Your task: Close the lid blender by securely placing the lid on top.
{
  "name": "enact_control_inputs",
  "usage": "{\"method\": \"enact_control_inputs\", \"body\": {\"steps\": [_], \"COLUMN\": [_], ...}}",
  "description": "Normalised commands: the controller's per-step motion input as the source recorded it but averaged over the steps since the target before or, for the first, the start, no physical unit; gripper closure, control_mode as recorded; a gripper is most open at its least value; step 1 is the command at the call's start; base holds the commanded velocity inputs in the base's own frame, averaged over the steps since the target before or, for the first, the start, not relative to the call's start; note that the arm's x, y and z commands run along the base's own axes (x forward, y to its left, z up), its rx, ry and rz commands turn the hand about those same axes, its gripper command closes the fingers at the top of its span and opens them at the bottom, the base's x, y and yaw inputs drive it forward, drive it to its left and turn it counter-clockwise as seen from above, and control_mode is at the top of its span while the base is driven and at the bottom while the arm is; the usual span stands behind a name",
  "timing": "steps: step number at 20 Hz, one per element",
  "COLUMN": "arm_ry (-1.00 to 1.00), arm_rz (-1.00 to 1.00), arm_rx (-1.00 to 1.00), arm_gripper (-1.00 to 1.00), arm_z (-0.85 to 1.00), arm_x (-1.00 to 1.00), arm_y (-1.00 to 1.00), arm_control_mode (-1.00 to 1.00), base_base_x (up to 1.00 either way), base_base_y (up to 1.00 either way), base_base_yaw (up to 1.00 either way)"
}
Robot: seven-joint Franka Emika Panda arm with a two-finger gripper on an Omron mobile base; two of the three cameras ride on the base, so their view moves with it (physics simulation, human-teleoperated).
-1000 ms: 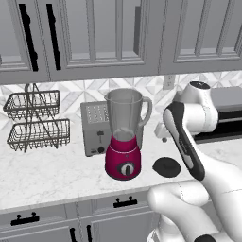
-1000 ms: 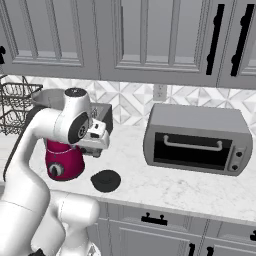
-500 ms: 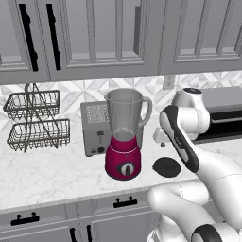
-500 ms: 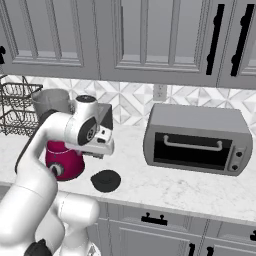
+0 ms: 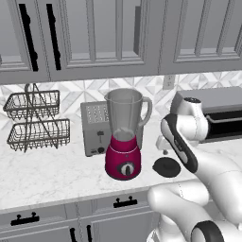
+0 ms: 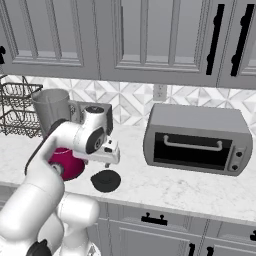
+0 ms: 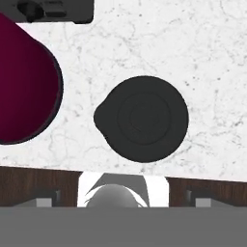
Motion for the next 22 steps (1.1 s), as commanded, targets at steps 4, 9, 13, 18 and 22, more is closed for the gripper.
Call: {"method": "enact_control_inputs", "body": {"steps": [4,9,13,18,22], "arm_ry": [0.03,0.03,0.01,0.0,0.0], "arm_rz": [0.0,0.0,0.0,0.0,0.0], "arm_rx": [0.03,0.0,0.0,0.0,0.0], "arm_gripper": [-1.0,-1.0,-1.0,-1.0,-1.0], "arm_z": [-0.36,-0.45,-0.33,-0.3,-0.17], "arm_x": [0.06,0.19,0.22,0.17,0.03], "arm_y": [-0.35,-0.03,0.0,0.0,0.0], "arm_control_mode": [-1.0,-1.0,-1.0,-1.0,-1.0], "base_base_x": [0.0,0.0,0.0,0.0,0.0], "base_base_y": [0.0,0.0,0.0,0.0,0.0], "base_base_yaw": [0.0,0.0,0.0,0.0,0.0]}}
